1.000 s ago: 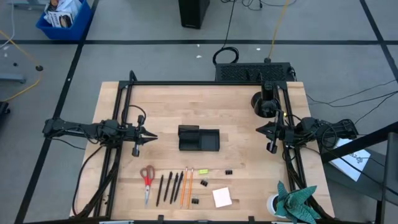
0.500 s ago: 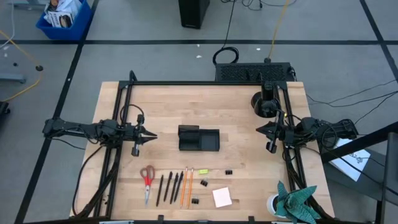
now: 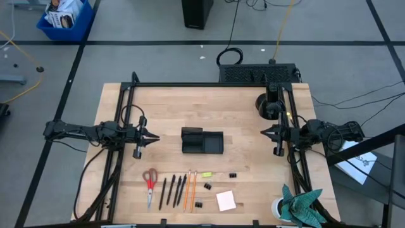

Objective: Pick and place office supplies into organizer
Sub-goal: Put the right black binder clip into the black desk organizer

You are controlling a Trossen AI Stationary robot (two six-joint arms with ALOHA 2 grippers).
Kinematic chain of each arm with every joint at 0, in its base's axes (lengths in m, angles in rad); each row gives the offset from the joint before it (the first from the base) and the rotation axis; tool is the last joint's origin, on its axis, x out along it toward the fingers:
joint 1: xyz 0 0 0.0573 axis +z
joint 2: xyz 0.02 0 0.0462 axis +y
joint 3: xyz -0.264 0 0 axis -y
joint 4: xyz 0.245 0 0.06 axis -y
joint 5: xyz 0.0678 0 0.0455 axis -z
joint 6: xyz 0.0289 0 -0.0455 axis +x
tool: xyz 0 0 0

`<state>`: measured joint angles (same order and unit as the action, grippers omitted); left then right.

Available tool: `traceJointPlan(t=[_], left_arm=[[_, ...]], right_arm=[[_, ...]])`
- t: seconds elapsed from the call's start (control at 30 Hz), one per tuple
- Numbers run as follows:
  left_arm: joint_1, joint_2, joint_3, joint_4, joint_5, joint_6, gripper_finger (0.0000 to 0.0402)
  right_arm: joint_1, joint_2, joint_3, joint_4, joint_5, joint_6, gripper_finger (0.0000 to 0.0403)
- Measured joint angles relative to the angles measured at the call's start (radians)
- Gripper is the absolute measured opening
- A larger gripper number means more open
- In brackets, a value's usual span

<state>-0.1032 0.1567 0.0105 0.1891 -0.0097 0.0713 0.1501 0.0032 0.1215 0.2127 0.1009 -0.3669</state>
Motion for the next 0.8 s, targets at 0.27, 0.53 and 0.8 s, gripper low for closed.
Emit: traceJointPlan(t=[0.27, 0.53, 0.8], left_arm=[[0.000, 0.000, 0.000, 0.042, 0.000, 0.110, 0.0042], [0.000, 0.000, 0.000, 0.058, -0.082, 0.157, 0.0042], [0.000, 0.000, 0.000, 0.079, -0.364, 0.157, 0.0042]], right_arm=[[0.000, 0.000, 0.000, 0.006, 0.007, 0.260, 0.0000], [-0.002, 0.035, 0.000, 0.028, 0.082, 0.121, 0.0000], [-0.002, 0.195, 0.000, 0.159, 0.084, 0.171, 0.0026]])
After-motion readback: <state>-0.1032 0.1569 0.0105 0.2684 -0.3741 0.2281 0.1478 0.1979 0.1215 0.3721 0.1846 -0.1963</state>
